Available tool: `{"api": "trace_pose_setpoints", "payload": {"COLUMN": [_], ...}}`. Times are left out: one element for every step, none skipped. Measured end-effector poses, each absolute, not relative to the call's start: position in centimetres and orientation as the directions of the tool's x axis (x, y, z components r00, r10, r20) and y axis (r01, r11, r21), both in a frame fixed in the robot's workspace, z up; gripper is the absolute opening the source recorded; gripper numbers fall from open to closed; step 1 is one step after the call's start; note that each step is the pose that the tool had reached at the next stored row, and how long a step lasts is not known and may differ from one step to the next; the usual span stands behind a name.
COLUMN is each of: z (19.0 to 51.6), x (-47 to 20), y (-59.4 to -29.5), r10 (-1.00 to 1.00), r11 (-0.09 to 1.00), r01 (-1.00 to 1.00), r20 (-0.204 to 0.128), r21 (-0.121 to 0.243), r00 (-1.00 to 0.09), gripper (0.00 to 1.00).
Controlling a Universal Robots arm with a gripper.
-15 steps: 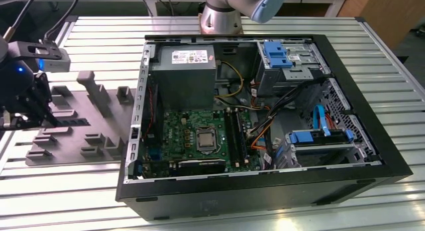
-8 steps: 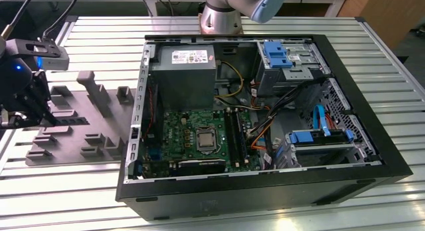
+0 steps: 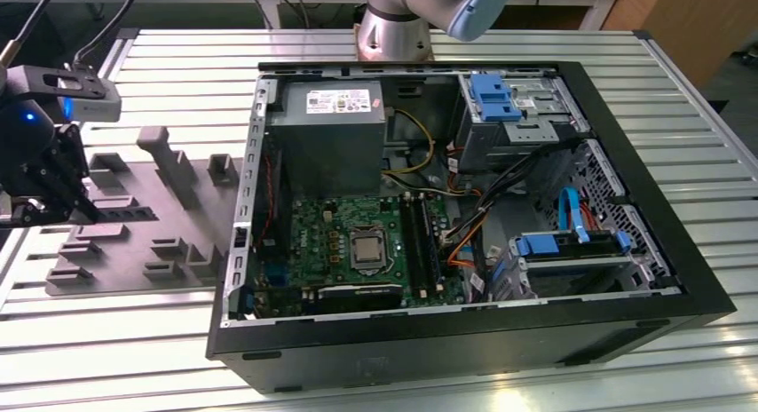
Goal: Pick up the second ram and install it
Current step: 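Pick up the second ram and move it above second insertion slot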
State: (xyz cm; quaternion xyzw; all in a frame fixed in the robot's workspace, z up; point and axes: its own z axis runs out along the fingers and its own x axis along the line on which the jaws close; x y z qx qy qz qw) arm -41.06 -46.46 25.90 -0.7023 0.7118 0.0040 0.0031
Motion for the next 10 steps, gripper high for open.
{"api": "trace_pose_setpoints", "payload": {"z": [25.94, 25.98, 26.04, 26.09, 26.14, 26.2, 26.26, 26.32, 26.38, 26.44], "x": [-41.06, -41.06, -41.06, -41.06, -41.06, -41.06, -41.06, -41.06, -41.06, -41.06], "y": [-46.46, -46.46, -46.46, -46.46, -46.46, -46.46, -46.46, -46.46, -46.46, -46.46], "r10": [-1.0, -1.0, -1.0, -1.0, -1.0, -1.0, -1.0, -1.0, -1.0, -1.0], "r11": [0.013, 0.013, 0.013, 0.013, 0.013, 0.013, 0.013, 0.013, 0.013, 0.013], "r01": [-1.0, -1.0, -1.0, -1.0, -1.0, -1.0, -1.0, -1.0, -1.0, -1.0], "r20": [-0.01, -0.01, -0.01, -0.01, -0.01, -0.01, -0.01, -0.01, -0.01, -0.01], "r21": [0.001, 0.001, 0.001, 0.001, 0.001, 0.001, 0.001, 0.001, 0.001, 0.001], "r00": [-0.013, -0.013, -0.013, -0.013, -0.013, -0.013, -0.013, -0.013, -0.013, -0.013], "gripper": [0.14, 0.14, 0.14, 0.14, 0.14, 0.14, 0.14, 0.14, 0.14, 0.14]}}
